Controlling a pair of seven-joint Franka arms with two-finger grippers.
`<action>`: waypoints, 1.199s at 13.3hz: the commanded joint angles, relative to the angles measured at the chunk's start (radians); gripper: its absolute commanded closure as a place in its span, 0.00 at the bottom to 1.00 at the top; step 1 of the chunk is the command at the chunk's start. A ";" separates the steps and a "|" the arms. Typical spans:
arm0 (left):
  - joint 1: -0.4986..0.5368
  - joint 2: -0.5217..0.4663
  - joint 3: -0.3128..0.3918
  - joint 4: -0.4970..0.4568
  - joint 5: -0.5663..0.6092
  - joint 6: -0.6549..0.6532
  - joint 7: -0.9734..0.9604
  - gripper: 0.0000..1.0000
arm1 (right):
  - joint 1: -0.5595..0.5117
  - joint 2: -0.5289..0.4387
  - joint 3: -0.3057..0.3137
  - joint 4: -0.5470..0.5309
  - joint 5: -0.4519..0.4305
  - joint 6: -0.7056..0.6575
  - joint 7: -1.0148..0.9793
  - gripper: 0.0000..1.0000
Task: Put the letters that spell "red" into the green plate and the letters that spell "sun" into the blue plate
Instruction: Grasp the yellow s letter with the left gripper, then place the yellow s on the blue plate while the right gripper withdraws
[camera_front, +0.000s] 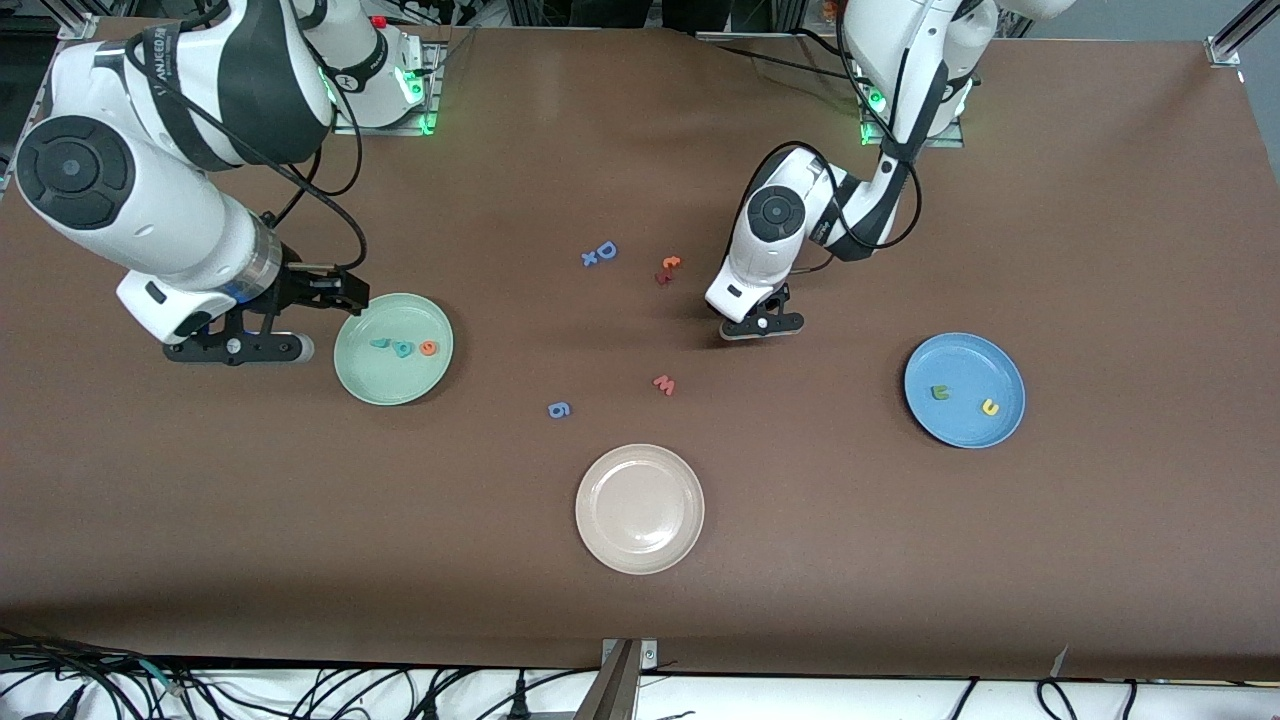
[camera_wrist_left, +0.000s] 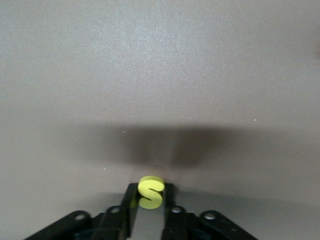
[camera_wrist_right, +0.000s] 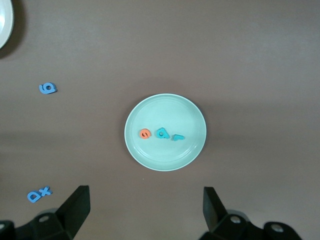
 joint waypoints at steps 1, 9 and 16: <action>-0.003 -0.006 0.004 -0.007 0.031 0.005 -0.026 0.97 | 0.012 -0.012 0.002 -0.001 0.002 0.009 0.006 0.00; 0.203 -0.154 0.067 -0.007 0.034 -0.125 0.367 1.00 | -0.002 -0.008 -0.081 0.147 -0.004 0.040 -0.008 0.00; 0.561 -0.163 0.067 -0.011 0.034 -0.187 0.990 1.00 | -0.406 -0.161 0.273 0.082 0.005 -0.058 -0.010 0.00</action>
